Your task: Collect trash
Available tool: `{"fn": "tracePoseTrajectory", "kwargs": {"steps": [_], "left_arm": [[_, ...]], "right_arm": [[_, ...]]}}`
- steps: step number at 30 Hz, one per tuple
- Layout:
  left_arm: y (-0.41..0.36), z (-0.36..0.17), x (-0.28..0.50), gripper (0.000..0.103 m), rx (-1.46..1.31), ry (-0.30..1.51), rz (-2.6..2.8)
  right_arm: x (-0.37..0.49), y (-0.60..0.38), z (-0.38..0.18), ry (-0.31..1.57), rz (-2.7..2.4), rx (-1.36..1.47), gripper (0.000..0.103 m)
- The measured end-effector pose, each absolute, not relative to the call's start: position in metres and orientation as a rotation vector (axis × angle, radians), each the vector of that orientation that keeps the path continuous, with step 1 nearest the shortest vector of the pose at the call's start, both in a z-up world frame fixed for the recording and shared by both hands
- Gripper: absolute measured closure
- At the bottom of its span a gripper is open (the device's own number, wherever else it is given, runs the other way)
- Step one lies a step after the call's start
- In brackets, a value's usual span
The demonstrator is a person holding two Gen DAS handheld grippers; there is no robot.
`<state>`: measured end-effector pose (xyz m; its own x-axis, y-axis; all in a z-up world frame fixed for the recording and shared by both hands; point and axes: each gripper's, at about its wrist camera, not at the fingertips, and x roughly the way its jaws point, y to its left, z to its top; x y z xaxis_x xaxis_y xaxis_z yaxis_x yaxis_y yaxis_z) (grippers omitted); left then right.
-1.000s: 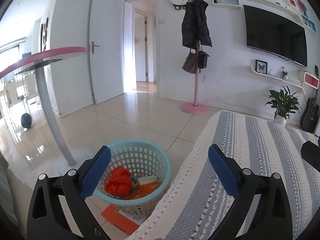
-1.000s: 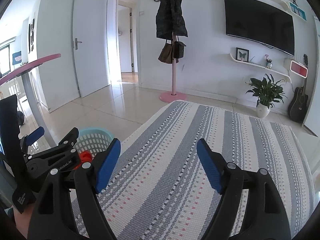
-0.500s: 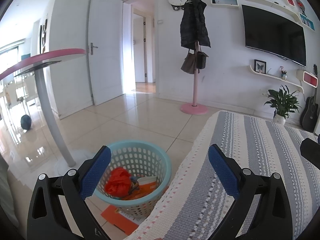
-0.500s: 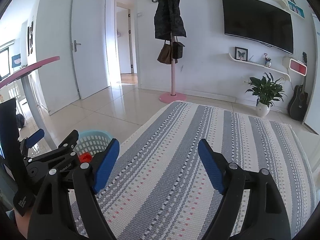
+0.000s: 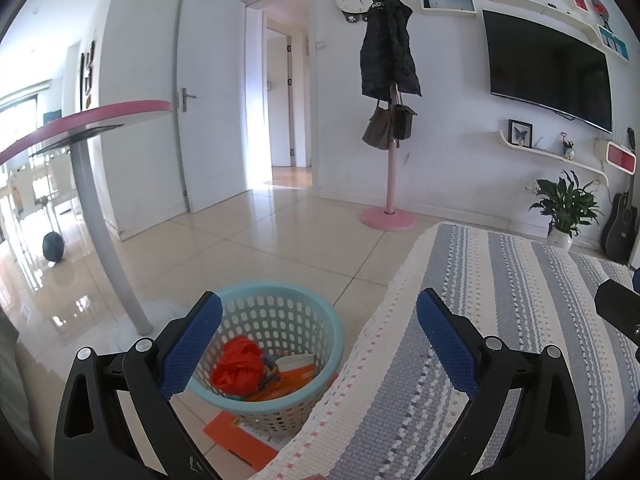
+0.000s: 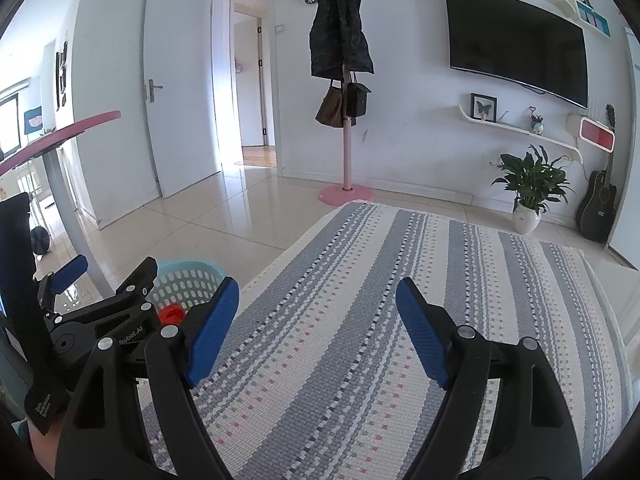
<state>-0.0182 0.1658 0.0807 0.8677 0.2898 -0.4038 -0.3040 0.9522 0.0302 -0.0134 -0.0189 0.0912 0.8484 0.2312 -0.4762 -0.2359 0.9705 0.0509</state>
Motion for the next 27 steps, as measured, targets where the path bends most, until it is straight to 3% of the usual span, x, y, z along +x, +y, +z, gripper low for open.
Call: {"fn": "tracePoseTrajectory", "kwargs": {"steps": [27], "left_arm": [[0.1661,0.0847,-0.0180,0.008,-0.014,0.415,0.302]], "right_arm": [[-0.0084,-0.0186,0.0876,0.520,0.248,0.010,0.026]]}}
